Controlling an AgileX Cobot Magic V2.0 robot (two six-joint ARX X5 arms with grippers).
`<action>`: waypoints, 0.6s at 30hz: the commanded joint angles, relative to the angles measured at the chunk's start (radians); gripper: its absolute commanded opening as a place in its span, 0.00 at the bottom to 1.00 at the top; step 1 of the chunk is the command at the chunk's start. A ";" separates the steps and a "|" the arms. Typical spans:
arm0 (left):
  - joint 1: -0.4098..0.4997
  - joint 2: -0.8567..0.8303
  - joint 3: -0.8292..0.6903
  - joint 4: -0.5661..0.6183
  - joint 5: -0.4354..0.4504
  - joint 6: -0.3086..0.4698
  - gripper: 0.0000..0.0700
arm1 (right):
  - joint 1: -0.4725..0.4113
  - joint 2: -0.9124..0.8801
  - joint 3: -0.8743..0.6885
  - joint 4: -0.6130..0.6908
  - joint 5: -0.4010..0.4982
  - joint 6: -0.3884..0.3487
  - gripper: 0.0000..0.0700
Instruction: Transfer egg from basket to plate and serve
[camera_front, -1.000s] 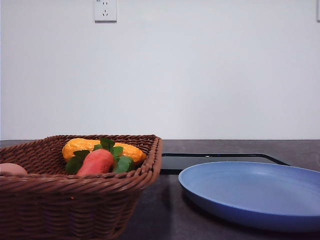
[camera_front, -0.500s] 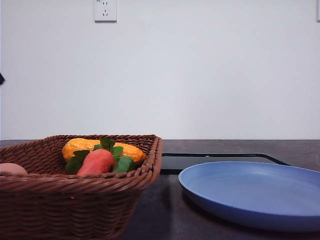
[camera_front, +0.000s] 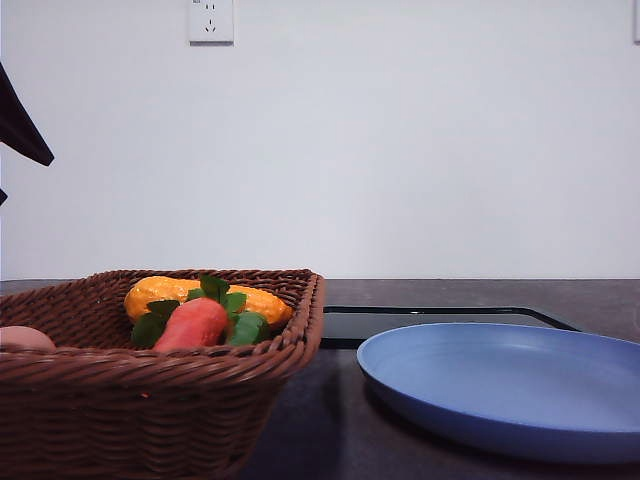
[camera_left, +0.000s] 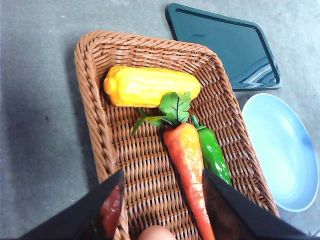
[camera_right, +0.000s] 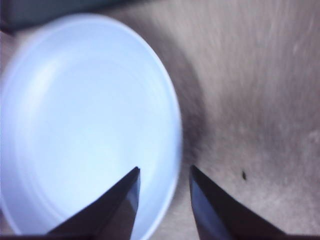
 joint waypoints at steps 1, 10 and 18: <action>-0.003 0.006 0.016 0.008 0.005 0.006 0.46 | 0.001 0.036 0.014 0.029 -0.003 -0.013 0.29; -0.003 0.006 0.016 0.007 0.005 0.006 0.46 | 0.001 0.182 0.014 0.164 -0.051 -0.009 0.22; -0.003 0.006 0.016 0.007 0.005 0.006 0.46 | 0.001 0.230 0.014 0.183 -0.055 -0.006 0.04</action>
